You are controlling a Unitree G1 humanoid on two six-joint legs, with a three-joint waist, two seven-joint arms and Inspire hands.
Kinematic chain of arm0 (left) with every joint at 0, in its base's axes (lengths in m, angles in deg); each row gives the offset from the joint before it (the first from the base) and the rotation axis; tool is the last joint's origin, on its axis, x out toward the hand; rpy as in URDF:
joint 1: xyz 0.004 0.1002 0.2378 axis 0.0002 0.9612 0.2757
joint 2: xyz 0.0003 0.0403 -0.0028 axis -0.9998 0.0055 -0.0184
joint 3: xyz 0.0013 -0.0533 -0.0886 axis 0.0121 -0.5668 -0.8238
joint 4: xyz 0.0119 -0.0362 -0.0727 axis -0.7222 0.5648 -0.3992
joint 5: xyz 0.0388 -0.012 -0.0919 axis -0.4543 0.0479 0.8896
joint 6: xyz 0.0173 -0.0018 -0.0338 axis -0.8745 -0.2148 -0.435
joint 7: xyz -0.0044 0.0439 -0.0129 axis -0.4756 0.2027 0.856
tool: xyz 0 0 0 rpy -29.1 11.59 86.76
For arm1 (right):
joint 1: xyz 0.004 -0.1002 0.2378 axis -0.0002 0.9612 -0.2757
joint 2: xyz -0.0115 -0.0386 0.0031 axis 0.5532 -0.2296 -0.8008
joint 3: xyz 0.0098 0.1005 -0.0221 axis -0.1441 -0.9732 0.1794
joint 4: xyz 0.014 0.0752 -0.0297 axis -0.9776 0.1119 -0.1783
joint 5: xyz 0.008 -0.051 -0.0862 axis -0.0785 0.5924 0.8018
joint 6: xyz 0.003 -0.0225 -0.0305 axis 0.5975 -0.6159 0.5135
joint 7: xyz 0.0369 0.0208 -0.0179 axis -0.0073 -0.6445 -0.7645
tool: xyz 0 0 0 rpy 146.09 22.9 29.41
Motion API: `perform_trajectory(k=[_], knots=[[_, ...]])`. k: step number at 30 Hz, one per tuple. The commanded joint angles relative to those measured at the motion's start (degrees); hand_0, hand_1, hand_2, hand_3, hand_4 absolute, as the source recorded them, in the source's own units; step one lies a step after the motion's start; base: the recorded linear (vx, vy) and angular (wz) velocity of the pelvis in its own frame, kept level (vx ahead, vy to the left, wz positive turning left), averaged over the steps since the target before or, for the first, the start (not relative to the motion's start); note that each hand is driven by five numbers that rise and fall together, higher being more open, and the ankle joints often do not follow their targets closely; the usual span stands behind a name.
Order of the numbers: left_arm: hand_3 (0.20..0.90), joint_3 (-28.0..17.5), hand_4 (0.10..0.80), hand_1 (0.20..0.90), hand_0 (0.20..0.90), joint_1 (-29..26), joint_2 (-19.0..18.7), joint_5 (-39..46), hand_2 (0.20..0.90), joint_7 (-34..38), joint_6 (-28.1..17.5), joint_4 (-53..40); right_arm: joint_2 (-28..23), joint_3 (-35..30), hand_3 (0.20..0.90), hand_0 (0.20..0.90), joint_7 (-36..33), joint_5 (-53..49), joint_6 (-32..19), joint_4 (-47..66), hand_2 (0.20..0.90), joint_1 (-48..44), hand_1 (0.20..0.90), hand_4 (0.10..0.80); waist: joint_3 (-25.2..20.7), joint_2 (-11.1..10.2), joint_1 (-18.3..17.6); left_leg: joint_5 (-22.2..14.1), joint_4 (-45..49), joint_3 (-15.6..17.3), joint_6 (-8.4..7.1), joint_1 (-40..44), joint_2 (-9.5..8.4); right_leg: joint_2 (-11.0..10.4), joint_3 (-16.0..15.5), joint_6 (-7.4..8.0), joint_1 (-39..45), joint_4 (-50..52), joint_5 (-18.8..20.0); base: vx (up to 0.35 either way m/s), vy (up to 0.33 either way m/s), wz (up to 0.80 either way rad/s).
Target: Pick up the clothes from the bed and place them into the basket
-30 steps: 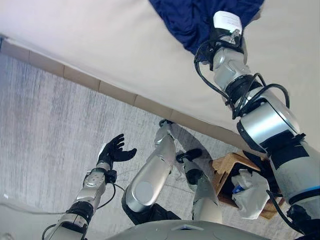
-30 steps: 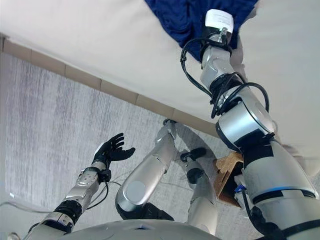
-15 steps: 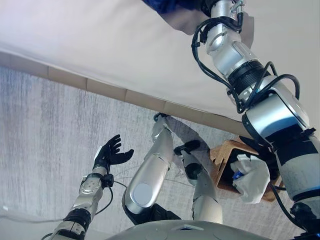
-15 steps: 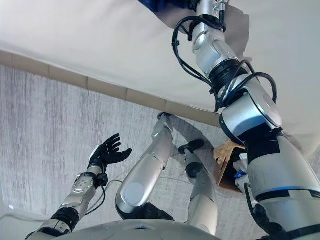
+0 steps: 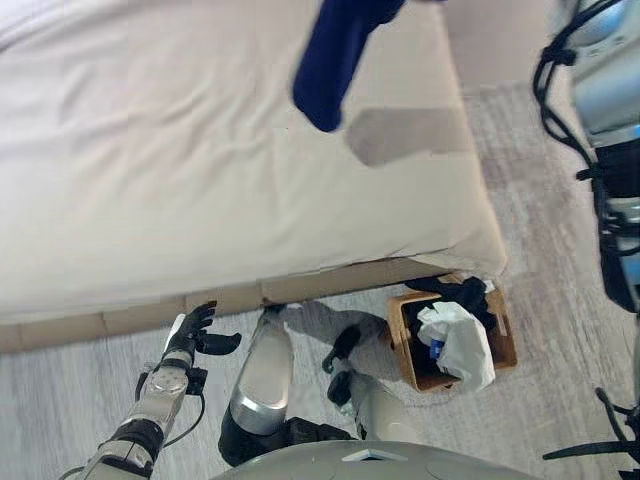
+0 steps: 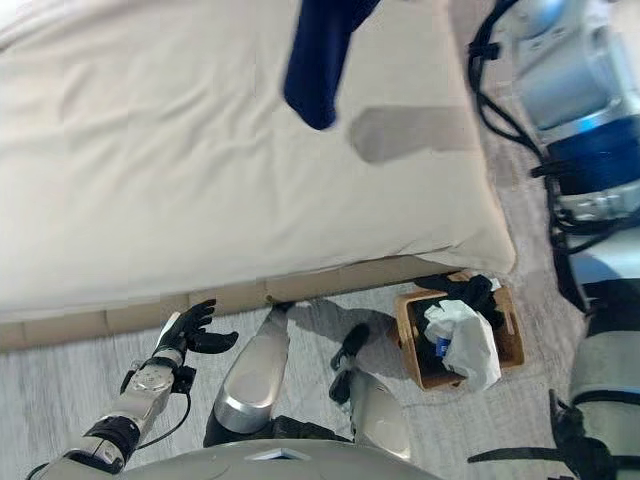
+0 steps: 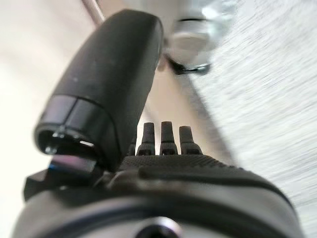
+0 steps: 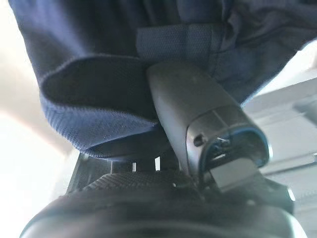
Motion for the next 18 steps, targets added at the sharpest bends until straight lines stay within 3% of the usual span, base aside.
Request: perform_trajectory(k=[1, 8, 12, 18], knots=[[0.900, 6.1, 0.800, 0.900, 0.900, 1.8, 2.1, -0.6, 0.900, 0.3, 1.1, 5.0, -4.3, 1.5, 0.200, 0.300, -2.3, -1.9, -2.0, -1.8, 0.300, -2.9, 0.300, 0.100, -14.9, 1.7, -4.1, -4.1, -5.9, 0.8, 1.81, 8.0, 0.38, 1.1, 2.3, 1.62, 4.4, 3.7, -4.1, 0.046, 0.062, -0.41], [0.900, 7.3, 0.800, 0.900, 0.900, 0.5, 4.1, -1.6, 0.900, -0.6, 2.4, 8.7, -11.5, 2.8, 0.200, 0.300, -0.3, -7.7, -3.2, -6.2, 0.300, -5.3, 0.300, 0.100, -19.5, 1.9, -8.9, -5.4, -7.9, 4.6, 1.69, 13.4, 0.45, 2.6, 5.8, 0.92, 6.8, 0.7, -3.1, 0.053, -0.002, -0.46], [0.900, 6.5, 0.800, 0.900, 0.900, 0.3, 4.0, -3.6, 0.900, -2.2, 4.0, 10.2, -15.3, 2.6, 0.200, 0.300, 6.4, -11.0, -0.6, -9.3, 0.300, -3.6, 0.300, 0.100, -21.0, 1.7, -11.4, -6.1, -8.2, 6.6, 1.59, 15.1, 0.66, 3.3, 7.7, 0.53, 7.4, 0.3, -3.2, 0.045, -0.068, -0.39], [0.900, 5.0, 0.800, 0.900, 0.900, 0.9, 4.1, -5.2, 0.900, -4.3, 4.8, 11.6, -16.2, -5.1, 0.200, 0.300, 11.9, -11.0, -1.6, -7.9, 0.300, 7.8, 0.300, 0.100, -21.2, 2.7, -14.2, -7.2, -7.2, 9.1, 1.72, 16.2, 1.03, 3.7, 10.0, 0.02, 7.6, 0.4, -3.5, 0.006, -0.046, -0.27]])
